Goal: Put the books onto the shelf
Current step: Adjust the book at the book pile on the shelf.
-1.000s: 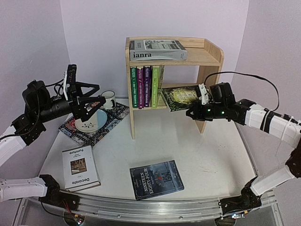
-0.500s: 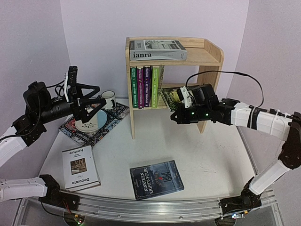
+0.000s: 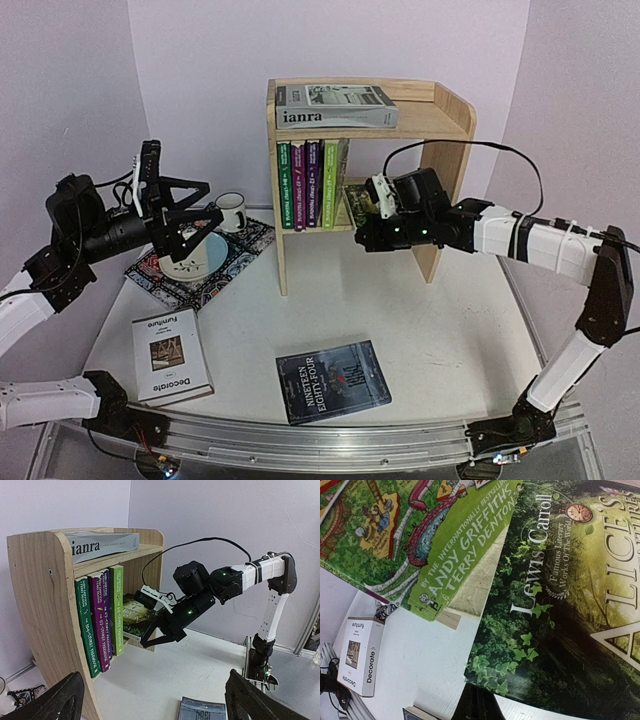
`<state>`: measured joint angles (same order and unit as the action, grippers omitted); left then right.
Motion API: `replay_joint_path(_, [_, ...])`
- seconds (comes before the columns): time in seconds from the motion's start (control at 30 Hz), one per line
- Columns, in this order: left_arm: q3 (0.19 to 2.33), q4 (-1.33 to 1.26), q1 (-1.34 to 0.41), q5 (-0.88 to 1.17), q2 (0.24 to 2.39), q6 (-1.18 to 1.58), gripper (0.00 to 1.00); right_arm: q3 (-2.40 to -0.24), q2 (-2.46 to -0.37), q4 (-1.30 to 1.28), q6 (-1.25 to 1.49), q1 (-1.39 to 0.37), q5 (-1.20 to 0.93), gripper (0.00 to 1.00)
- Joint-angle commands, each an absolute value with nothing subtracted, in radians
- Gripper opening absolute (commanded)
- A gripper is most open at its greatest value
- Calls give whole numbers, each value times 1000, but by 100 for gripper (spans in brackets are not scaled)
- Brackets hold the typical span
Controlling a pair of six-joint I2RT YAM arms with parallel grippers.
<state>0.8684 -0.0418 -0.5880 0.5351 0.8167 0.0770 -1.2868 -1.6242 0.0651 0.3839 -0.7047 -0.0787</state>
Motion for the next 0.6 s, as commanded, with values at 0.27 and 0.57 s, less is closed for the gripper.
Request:
replay_joint_path(0.27, [869,-37,-590,520,815,51,100,-1317,-1602,20,354,-611,-31,0])
replay_joint_path(0.57, [871,-37,-589,521,816,52,100,-1319,-1572,0,324,-577,-4,0])
